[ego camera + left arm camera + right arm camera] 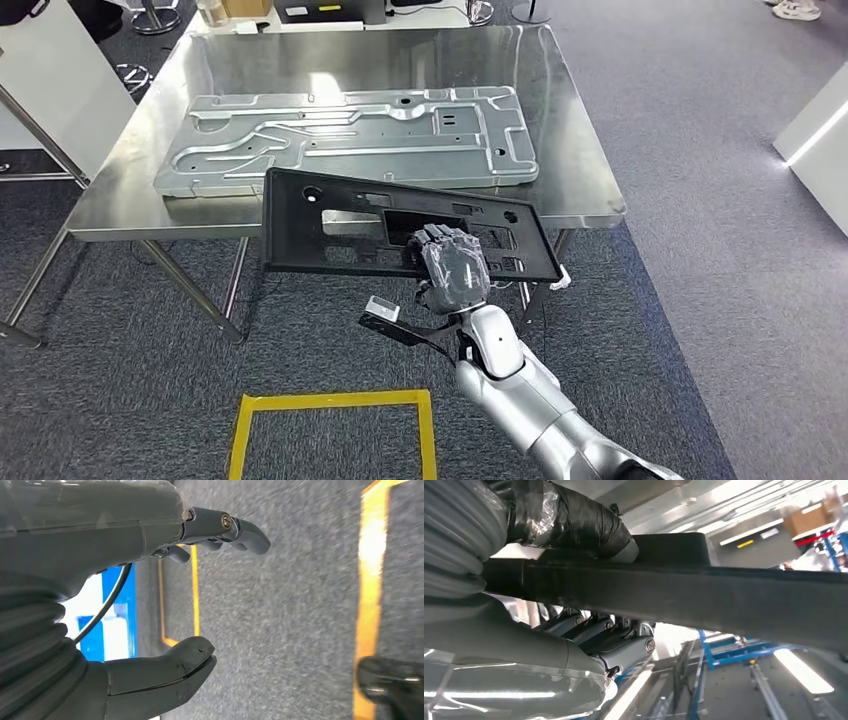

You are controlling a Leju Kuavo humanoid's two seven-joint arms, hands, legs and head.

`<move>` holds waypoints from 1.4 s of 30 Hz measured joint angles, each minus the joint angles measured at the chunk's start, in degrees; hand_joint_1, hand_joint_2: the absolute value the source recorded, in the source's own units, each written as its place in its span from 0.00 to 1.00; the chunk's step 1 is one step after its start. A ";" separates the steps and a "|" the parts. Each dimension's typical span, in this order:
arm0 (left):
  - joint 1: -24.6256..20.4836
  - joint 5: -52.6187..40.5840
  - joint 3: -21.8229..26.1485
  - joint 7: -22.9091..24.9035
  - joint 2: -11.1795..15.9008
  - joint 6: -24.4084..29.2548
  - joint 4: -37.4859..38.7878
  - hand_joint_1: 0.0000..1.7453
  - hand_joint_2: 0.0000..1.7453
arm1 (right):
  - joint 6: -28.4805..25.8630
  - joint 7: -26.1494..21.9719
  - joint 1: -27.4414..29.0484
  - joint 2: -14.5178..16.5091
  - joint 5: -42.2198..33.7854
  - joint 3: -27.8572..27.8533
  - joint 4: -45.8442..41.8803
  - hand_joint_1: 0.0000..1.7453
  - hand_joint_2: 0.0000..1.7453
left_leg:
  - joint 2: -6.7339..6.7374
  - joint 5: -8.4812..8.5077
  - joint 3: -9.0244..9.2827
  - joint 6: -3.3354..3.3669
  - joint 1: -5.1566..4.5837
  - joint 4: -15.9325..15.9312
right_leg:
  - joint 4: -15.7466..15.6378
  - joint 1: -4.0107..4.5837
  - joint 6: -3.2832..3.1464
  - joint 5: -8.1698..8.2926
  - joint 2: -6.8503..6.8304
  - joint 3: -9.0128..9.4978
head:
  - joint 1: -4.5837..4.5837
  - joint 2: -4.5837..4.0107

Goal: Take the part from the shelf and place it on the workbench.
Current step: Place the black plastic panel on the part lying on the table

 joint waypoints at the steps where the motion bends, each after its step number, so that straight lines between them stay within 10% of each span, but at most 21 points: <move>1: -0.10 -0.20 -0.20 0.01 0.08 0.00 0.00 0.00 1.00 | 0.36 0.16 -1.43 0.52 0.24 0.60 1.66 1.00 1.00 | 0.03 1.16 1.02 0.33 -0.19 -2.79 | 0.00 0.10 0.29 -0.49 0.10 0.38 | 0.01 0.00; 7: -0.59 -1.05 -1.04 -0.02 0.18 -0.04 0.01 0.00 1.00 | 2.59 0.78 -8.41 3.16 1.09 4.31 9.27 1.00 1.00 | -0.12 -0.22 3.92 2.33 -0.14 -6.12 | 7.54 0.00 2.14 1.22 -0.11 -3.46 | 0.05 0.00; 11: -0.53 -1.44 -1.43 -0.02 0.21 -0.14 0.02 0.00 1.00 | 4.14 1.07 -10.89 3.66 1.80 5.68 12.60 1.00 1.00 | -0.51 -1.93 6.05 2.77 -0.04 -6.44 | 16.62 -0.14 2.71 -4.04 -0.34 -11.51 | 0.05 0.00; 13: -0.47 -1.66 -1.71 -0.02 0.22 -0.30 0.02 0.00 1.00 | 5.08 1.49 -12.06 3.88 2.14 6.34 14.17 1.00 1.00 | -0.74 -3.04 7.42 2.60 -0.03 -6.36 | 14.23 -0.18 2.70 -2.96 -0.42 -12.49 | 0.05 0.00; 17: -0.47 -1.84 -2.12 -0.04 0.22 -0.51 0.10 0.00 1.00 | 6.40 1.73 -15.38 4.41 2.15 7.22 16.38 1.00 1.00 | -0.79 -5.29 9.21 1.51 -0.13 -6.19 | 2.19 0.23 1.56 7.28 -0.92 -10.29 | 0.00 0.00; 21: -0.55 -1.88 -2.23 -0.03 0.28 -0.51 0.14 0.00 1.00 | 6.71 1.76 -17.00 5.01 2.08 7.69 17.27 1.00 1.00 | -0.63 -5.61 9.84 0.13 -0.16 -5.25 | 0.66 0.44 -0.53 7.21 -0.58 -8.89 | -0.05 0.00; 27: -0.50 -2.24 -2.25 -0.03 0.43 -0.61 0.15 0.00 1.00 | 7.79 1.74 -18.66 5.90 1.94 8.54 18.39 1.00 1.00 | -0.63 -10.56 -1.26 -0.76 0.04 10.34 | 0.09 0.54 -1.74 4.24 -0.23 -4.66 | -0.09 0.00; 29: -0.32 -2.28 -2.25 -0.01 0.49 -0.69 0.15 0.00 1.00 | 8.52 1.75 -19.39 6.13 1.89 8.99 18.68 1.00 1.00 | -0.64 -8.60 -1.68 -0.38 -0.02 6.57 | 0.11 0.69 -1.68 2.88 0.05 -2.86 | -0.09 0.00; 33: -0.12 -2.43 -2.25 0.18 0.72 -0.93 0.15 0.00 1.00 | 10.18 2.26 -21.51 6.32 1.59 9.57 19.47 1.00 1.00 | -0.75 2.10 0.38 1.13 -0.80 -5.10 | 0.11 0.98 -0.82 0.35 0.33 -0.50 | -0.06 0.00; 37: -0.31 -2.80 -2.26 0.37 0.85 -1.05 0.16 0.00 1.00 | 10.62 2.86 -23.41 5.99 1.10 9.79 20.86 1.00 1.00 | -0.67 1.60 2.30 2.13 -0.62 -6.48 | 3.12 1.02 0.44 0.78 0.23 -1.17 | -0.04 0.00; 42: -0.47 -3.00 -2.27 0.07 0.86 -1.14 0.17 0.00 1.00 | 11.26 2.92 -24.48 5.08 0.85 9.89 24.01 1.00 1.00 | -0.85 -1.06 5.60 2.70 -0.35 -6.86 | 15.83 0.27 1.81 -4.10 -0.13 -11.39 | -0.05 0.00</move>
